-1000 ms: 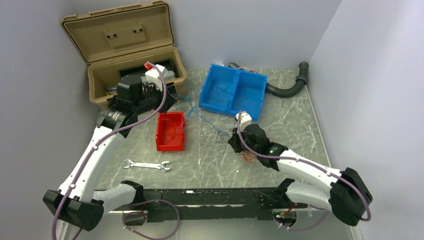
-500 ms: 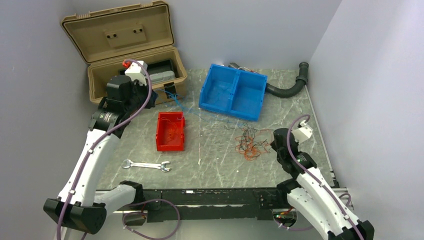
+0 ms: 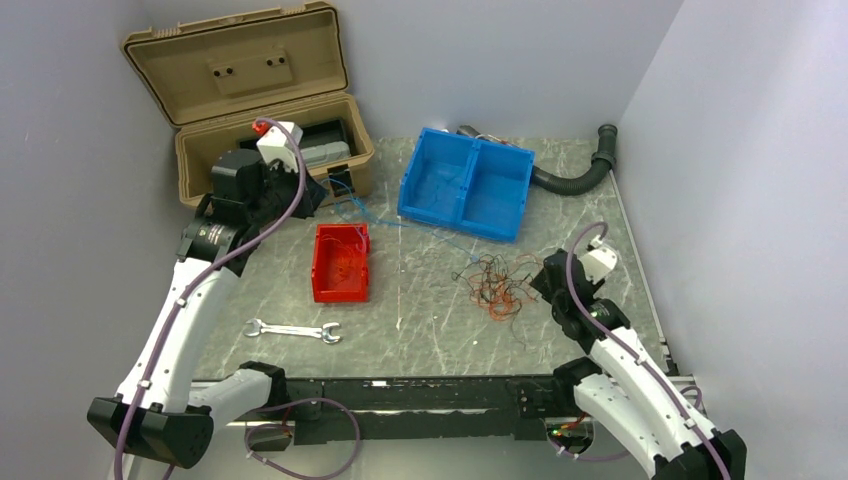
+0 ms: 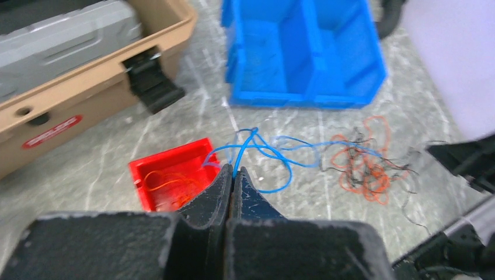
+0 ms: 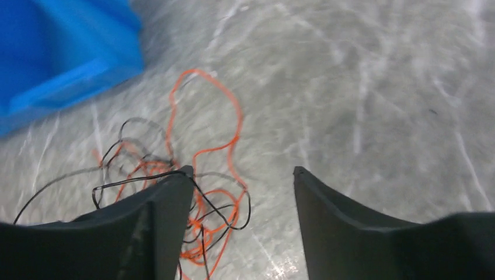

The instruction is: Untangle the cables

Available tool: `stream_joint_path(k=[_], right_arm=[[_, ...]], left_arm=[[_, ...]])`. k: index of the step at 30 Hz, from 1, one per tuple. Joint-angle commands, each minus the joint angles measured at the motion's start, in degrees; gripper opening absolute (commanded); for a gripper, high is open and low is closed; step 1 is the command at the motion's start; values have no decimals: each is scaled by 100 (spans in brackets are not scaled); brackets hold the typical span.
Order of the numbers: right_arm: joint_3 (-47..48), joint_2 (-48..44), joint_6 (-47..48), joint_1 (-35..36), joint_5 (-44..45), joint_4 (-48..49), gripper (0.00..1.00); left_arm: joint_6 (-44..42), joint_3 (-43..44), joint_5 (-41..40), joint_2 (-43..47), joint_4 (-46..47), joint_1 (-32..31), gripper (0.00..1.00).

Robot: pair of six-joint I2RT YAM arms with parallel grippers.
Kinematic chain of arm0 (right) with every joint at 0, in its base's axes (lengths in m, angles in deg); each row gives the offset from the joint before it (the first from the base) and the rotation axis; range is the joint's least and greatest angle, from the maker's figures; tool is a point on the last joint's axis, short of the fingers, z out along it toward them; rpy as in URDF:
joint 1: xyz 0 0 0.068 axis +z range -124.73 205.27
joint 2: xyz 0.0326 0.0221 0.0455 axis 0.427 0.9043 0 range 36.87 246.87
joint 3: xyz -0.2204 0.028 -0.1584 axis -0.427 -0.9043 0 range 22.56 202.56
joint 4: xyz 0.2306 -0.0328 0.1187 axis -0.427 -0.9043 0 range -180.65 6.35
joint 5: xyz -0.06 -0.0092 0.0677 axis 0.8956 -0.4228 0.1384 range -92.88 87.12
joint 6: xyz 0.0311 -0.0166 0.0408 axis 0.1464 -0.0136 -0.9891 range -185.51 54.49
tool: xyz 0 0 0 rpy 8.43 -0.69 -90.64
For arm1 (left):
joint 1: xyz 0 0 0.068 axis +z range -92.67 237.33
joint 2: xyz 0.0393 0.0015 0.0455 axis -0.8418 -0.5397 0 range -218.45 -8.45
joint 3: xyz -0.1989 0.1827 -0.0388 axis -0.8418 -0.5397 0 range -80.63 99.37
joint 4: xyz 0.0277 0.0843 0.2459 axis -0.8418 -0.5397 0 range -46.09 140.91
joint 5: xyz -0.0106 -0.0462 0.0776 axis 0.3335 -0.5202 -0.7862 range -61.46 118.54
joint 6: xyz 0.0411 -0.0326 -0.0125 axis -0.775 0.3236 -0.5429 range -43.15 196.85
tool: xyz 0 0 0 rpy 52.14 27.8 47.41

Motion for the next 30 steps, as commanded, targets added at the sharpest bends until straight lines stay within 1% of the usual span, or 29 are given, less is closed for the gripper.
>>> stream_joint_path(k=[1, 3, 4, 5, 6, 8, 11, 12, 16, 19, 21, 27, 28, 29, 30], right_arm=[[248, 136, 1712, -5, -1686, 1377, 72], [239, 270, 2210, -6, -2562, 1921, 77], [255, 367, 2514, -1, -3027, 2153, 81], [332, 561, 2707, 35, -3516, 2318, 89], [444, 725, 2878, 138, -3725, 2418, 94], [757, 1089, 3116, 488, -3387, 2398, 97], [1173, 1567, 3474, 1033, -2895, 2460, 99], [1259, 1734, 3526, 1146, -2870, 2517, 100], [1624, 2487, 3558, 1323, -3132, 2580, 100], [1720, 2982, 3517, 1449, -3112, 2510, 100], [1613, 3157, 3488, 1514, -3204, 2567, 100], [995, 3247, 3271, 1576, -3801, 3051, 99], [942, 3287, 3248, 1579, -3807, 3090, 96], [917, 3331, 3226, 1584, -3785, 3087, 89], [903, 3361, 3185, 1583, -3678, 3047, 78]], left_arm=[[-121, 164, 1345, 83, 681, 10, 0], [-107, 191, 1613, 44, 768, 9, 0], [-109, 223, 1680, 14, 758, 9, 0], [-121, 262, 1709, -14, 737, 9, 0], [-135, 304, 1708, -38, 699, 9, 0], [-164, 389, 1664, -86, 632, 9, 0], [-181, 480, 1605, -102, 572, 9, 0], [-183, 501, 1594, -106, 563, 9, 0], [-199, 598, 1545, -127, 500, 9, 0], [-210, 659, 1492, -154, 451, 10, 0], [-217, 699, 1466, -165, 436, 9, 0], [-215, 813, 1399, -228, 430, 11, 0], [-210, 833, 1395, -245, 434, 10, 0], [-209, 851, 1388, -257, 439, 10, 0], [-213, 874, 1353, -272, 428, 9, 0]])
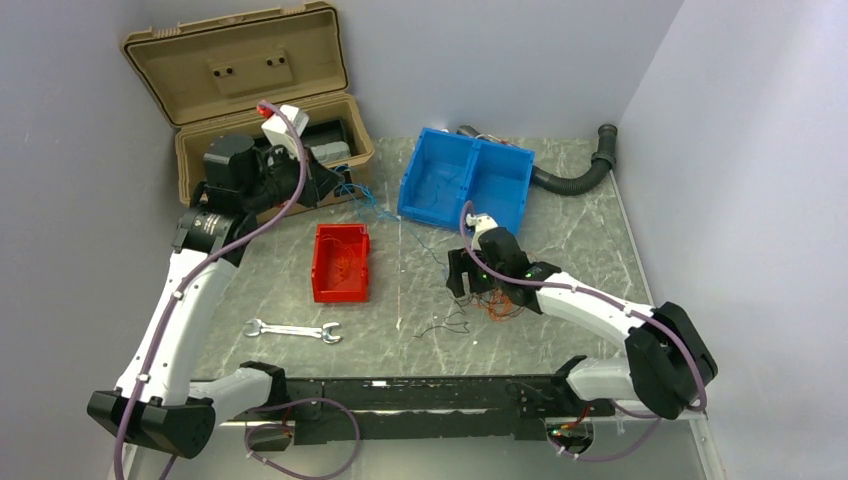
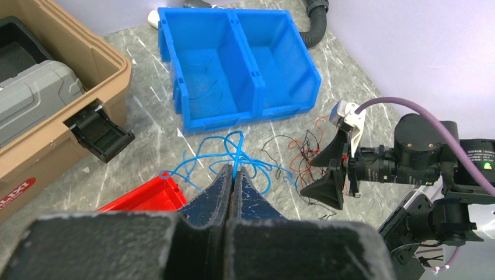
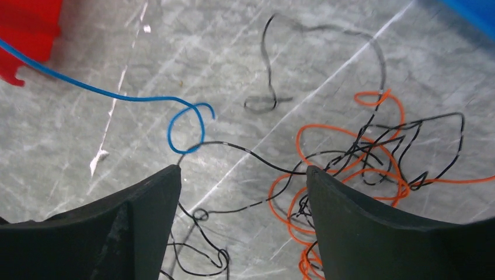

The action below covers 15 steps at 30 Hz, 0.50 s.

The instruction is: Untangle the cables

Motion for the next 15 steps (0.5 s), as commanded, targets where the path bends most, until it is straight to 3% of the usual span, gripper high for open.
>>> stream_joint_path(k=[1, 2, 5, 10, 13, 14, 15], right_arm=[[-112, 100, -220, 27, 12, 326, 67], [-154, 90, -280, 29, 205, 289, 54], [-329, -78, -578, 19, 838, 107, 3], [-606, -664, -1038, -146, 1607, -374, 0], [-837, -1169, -992, -331, 1411, -342, 0], [-899, -1316, -951, -349, 1342, -295, 8], [-940, -1447, -899, -356, 1260, -233, 23]], left_arm=[[-93, 341, -129, -34, 70, 8, 0], [-105, 367, -197, -42, 29, 8, 0], [-130, 472, -687, -22, -93, 9, 0], [-117, 622, -1500, 25, -269, 39, 0], [-109, 667, -1542, 48, -259, 85, 0], [-120, 660, -1443, 52, -212, 88, 0], [-117, 653, -1307, 53, -158, 89, 0]])
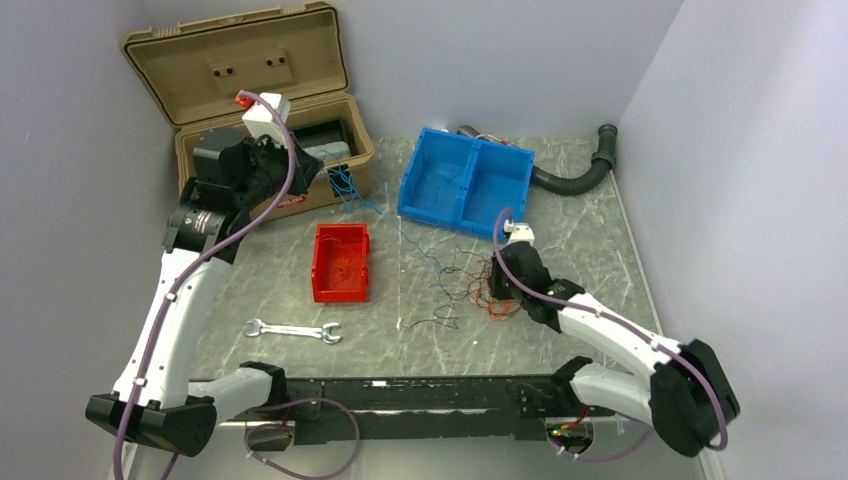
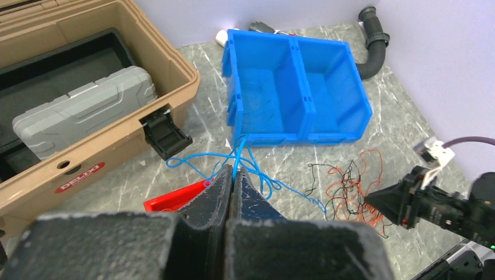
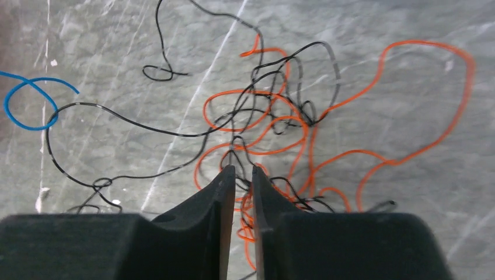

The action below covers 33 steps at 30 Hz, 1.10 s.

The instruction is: Untangle the cables

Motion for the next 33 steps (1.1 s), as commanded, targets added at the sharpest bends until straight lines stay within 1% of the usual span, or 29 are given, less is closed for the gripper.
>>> stream_joint_path(k=[1, 2, 3, 4, 6, 9, 13, 17, 21, 25, 26, 27, 30, 31, 32, 33], right_arm=[[-188, -646, 27, -118, -11, 159, 42], [-169, -678, 104, -111, -109, 229, 55], [-94, -654, 178, -112, -185, 239, 64], [2, -595, 364, -107, -334, 252, 68], [249, -308, 663, -95, -618, 313, 72], [680, 186, 1057, 21, -733, 314, 74], [1296, 892, 1474, 248, -449, 185, 74], [1697, 1487, 1807, 549, -312, 191, 74], [1906, 2010, 2032, 789, -276, 174, 74], [1822, 2212, 2086, 835, -438, 420, 73], [1799, 2256, 2100, 838, -522, 487, 71], [1783, 2288, 2110, 838, -612, 548, 65], [1790, 2322, 2032, 838, -767, 656, 41], [1783, 2303, 1945, 836, -713, 670, 28], [1771, 2265, 1852, 826, -587, 671, 12], [1750, 2218, 1749, 809, -431, 636, 3]], left_arm=[[-112, 201, 77, 119, 195, 49, 0], [-121, 191, 297, 118, 268, 47, 0], [-134, 177, 519, 108, 328, 47, 0], [-140, 172, 692, 95, 382, 47, 0], [-123, 192, 914, 52, 406, 47, 0], [-138, 275, 994, -3, 345, 47, 0], [-179, 344, 948, -18, 269, 47, 0], [-199, 397, 935, -47, 236, 47, 0], [-213, 488, 902, -104, 181, 51, 0], [-261, 611, 816, -156, 148, 49, 0], [-262, 638, 812, -172, 150, 47, 0], [-255, 656, 812, -187, 156, 47, 0], [-245, 696, 811, -233, 184, 47, 0], [-246, 705, 784, -243, 186, 51, 0], [-248, 712, 700, -250, 160, 54, 0], [-255, 728, 573, -261, 116, 49, 0]])
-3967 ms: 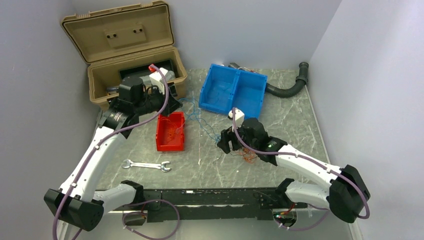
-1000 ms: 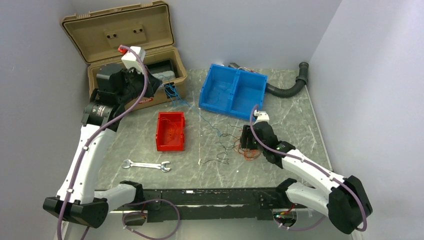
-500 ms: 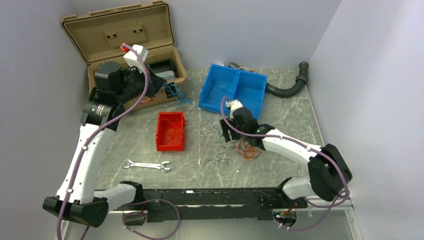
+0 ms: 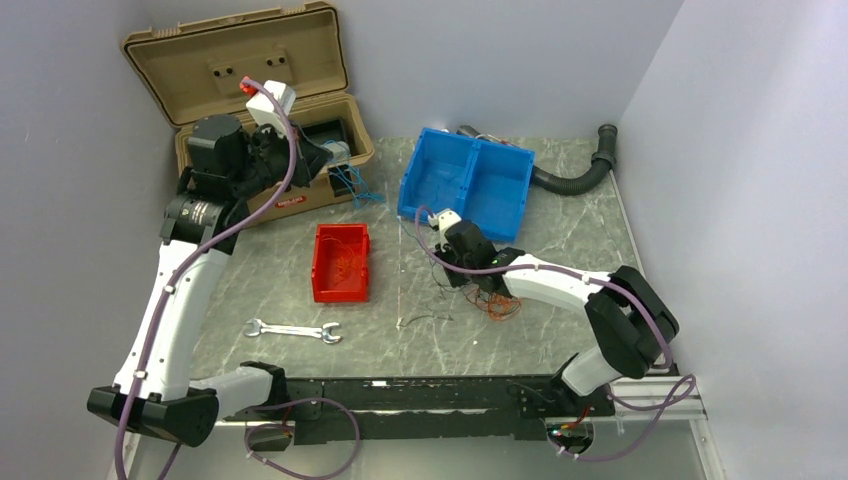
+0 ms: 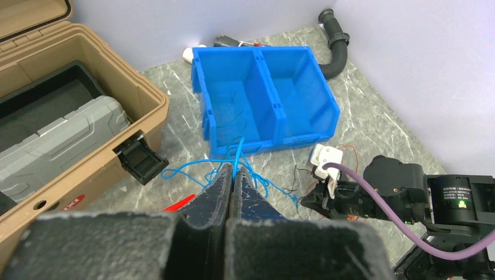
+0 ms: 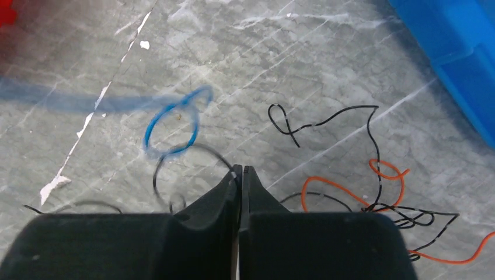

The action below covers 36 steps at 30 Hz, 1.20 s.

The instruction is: Untangle the cables

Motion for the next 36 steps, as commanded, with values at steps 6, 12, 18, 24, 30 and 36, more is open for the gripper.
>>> stream_joint_path(k=[6, 12, 18, 24, 30, 36], right_arm=[[-516, -1052, -1386, -598, 724, 70, 0], [-1443, -2343, -3003, -2619, 761, -830, 0], [-1823, -3397, -3693, -3502, 1605, -1598, 0], [-1856, -3625, -4428, -3901, 2049, -2153, 0], [-2121, -3963, -5325, -4787, 2270, -2663, 0], [-2223, -4404, -5003, -5193, 1990, -2509, 0]], left_arm=[[-191, 372, -1388, 8, -345, 91, 0], [139, 211, -1949, 211, -343, 489, 0], [282, 68, -1804, 273, -231, 621, 0], [323, 162, -1732, 252, -243, 638, 0], [258, 550, -2579, 208, -633, 767, 0], [383, 323, -2738, 481, -407, 1052, 0]])
